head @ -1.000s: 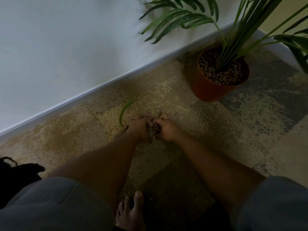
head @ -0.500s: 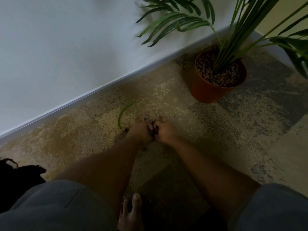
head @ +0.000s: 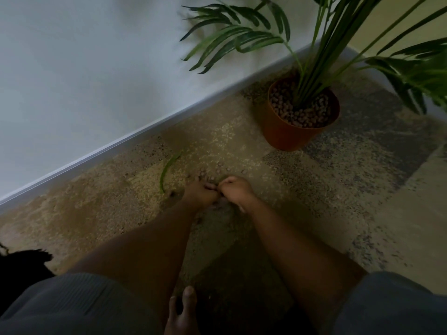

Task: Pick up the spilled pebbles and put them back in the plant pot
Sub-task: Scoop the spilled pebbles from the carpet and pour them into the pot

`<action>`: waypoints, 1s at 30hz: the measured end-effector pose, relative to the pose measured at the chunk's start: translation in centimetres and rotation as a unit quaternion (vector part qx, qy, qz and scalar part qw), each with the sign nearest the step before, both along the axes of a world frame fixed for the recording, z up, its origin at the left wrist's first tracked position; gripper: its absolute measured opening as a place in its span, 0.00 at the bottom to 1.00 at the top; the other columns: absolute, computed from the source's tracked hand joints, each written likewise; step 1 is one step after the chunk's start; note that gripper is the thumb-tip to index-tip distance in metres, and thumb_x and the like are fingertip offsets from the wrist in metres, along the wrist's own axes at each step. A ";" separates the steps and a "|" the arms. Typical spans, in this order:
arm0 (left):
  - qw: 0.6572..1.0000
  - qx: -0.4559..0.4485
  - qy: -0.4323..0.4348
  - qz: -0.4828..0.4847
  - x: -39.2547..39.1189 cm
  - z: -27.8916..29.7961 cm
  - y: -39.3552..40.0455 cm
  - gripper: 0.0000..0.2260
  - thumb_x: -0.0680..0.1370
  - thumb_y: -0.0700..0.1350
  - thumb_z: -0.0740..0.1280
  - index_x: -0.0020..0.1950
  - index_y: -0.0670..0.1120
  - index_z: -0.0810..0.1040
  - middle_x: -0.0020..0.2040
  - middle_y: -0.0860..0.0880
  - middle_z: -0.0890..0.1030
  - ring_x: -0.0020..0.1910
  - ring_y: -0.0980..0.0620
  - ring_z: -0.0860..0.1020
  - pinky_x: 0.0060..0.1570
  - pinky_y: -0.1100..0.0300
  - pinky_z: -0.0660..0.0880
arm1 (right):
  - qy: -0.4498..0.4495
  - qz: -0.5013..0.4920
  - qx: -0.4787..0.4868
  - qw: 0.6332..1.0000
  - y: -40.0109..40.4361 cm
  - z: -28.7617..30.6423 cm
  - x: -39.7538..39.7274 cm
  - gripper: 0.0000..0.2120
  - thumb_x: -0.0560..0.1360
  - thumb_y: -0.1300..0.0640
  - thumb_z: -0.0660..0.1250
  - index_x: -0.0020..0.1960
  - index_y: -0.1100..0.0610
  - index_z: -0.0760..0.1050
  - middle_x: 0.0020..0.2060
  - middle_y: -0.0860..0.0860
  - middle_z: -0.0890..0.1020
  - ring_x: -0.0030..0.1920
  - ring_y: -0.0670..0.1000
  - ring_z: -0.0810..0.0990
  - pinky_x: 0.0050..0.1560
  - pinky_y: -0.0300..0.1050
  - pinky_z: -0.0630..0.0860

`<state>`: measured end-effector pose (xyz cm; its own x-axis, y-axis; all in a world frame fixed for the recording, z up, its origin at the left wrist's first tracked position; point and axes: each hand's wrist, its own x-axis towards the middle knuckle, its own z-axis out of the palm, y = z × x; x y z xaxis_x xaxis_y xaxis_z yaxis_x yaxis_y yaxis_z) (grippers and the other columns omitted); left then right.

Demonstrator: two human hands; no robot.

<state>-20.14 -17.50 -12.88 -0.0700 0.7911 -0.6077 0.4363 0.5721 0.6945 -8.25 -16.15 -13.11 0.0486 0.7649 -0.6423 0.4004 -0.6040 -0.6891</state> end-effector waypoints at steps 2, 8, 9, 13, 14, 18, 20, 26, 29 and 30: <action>0.980 -0.069 -0.145 0.117 1.0 0.4 0.1 0.06 0.69 0.31 0.69 0.39 0.41 0.79 0.39 0.44 0.81 0.33 0.53 0.78 0.30 0.64 0.77 | 0.129 -0.105 -0.064 0.984 0.1 0.4 0.3 0.07 0.74 0.66 0.62 0.41 0.57 0.76 0.41 0.54 0.80 0.37 0.48 0.77 0.34 0.37 0.76; 0.900 -0.142 -0.354 0.212 2.1 1.1 0.5 0.11 0.78 0.44 0.56 0.41 0.43 0.76 0.34 0.48 0.76 0.26 0.57 0.72 0.20 0.70 0.67 | 0.370 -0.247 -0.132 0.886 -0.4 1.4 1.4 0.10 0.76 0.63 0.58 0.36 0.57 0.69 0.32 0.52 0.68 0.29 0.46 0.65 0.21 0.34 0.69; 0.888 -0.144 -0.376 0.221 2.4 1.3 0.6 0.12 0.79 0.47 0.56 0.42 0.44 0.76 0.33 0.49 0.76 0.24 0.58 0.72 0.20 0.70 0.66 | 0.387 -0.253 -0.130 0.877 -0.4 1.7 1.5 0.10 0.77 0.61 0.59 0.37 0.57 0.69 0.32 0.52 0.68 0.30 0.46 0.65 0.20 0.35 0.69; 0.849 -0.149 -0.415 0.291 4.4 1.9 1.7 0.15 0.82 0.51 0.54 0.39 0.47 0.71 0.32 0.49 0.75 0.26 0.58 0.70 0.18 0.70 0.62 | 0.425 -0.309 -0.104 0.845 0.0 2.3 2.1 0.11 0.79 0.56 0.61 0.38 0.55 0.70 0.31 0.50 0.69 0.27 0.45 0.65 0.16 0.33 0.63; 0.846 -0.147 -0.412 0.306 4.9 2.0 2.1 0.16 0.83 0.49 0.53 0.38 0.47 0.70 0.30 0.50 0.74 0.25 0.58 0.69 0.18 0.71 0.62 | 0.438 -0.329 -0.095 0.831 0.2 2.4 2.4 0.11 0.80 0.56 0.60 0.39 0.55 0.70 0.30 0.50 0.69 0.25 0.44 0.65 0.16 0.32 0.62; 0.826 -0.115 -0.420 0.357 6.9 3.1 3.7 0.16 0.83 0.44 0.50 0.38 0.46 0.70 0.33 0.50 0.71 0.30 0.58 0.66 0.19 0.72 0.64 | 0.488 -0.411 -0.060 0.768 1.0 3.2 3.8 0.13 0.81 0.57 0.56 0.40 0.57 0.72 0.27 0.49 0.71 0.23 0.45 0.67 0.19 0.32 0.60; 0.816 -0.097 -0.428 0.376 8.0 3.9 4.6 0.15 0.83 0.43 0.53 0.39 0.45 0.72 0.36 0.51 0.71 0.32 0.59 0.69 0.21 0.72 0.67 | 0.502 -0.434 -0.047 0.747 1.5 4.0 4.6 0.14 0.80 0.57 0.55 0.39 0.58 0.73 0.25 0.49 0.72 0.25 0.45 0.67 0.19 0.33 0.61; 0.777 -0.060 -0.519 0.352 11.9 7.7 7.1 0.15 0.82 0.42 0.53 0.37 0.46 0.72 0.32 0.48 0.73 0.29 0.54 0.73 0.28 0.65 0.75 | 0.583 -0.466 0.020 0.665 3.1 8.0 7.5 0.11 0.78 0.60 0.55 0.38 0.58 0.70 0.27 0.51 0.68 0.24 0.47 0.65 0.17 0.35 0.64; 0.756 -0.036 -0.555 0.344 13.9 9.8 8.7 0.12 0.82 0.43 0.53 0.47 0.44 0.76 0.39 0.46 0.77 0.35 0.52 0.76 0.53 0.58 0.78 | 0.607 -0.486 0.058 0.626 4.1 10.3 9.3 0.10 0.78 0.62 0.55 0.39 0.59 0.71 0.30 0.52 0.72 0.25 0.47 0.68 0.21 0.34 0.68; 0.754 -0.029 -0.562 0.340 14.6 10.4 9.2 0.13 0.82 0.44 0.53 0.55 0.44 0.76 0.43 0.45 0.77 0.39 0.52 0.76 0.57 0.57 0.77 | 0.609 -0.495 0.071 0.616 4.4 11.0 9.8 0.10 0.78 0.62 0.55 0.41 0.60 0.72 0.33 0.53 0.74 0.29 0.48 0.72 0.24 0.34 0.70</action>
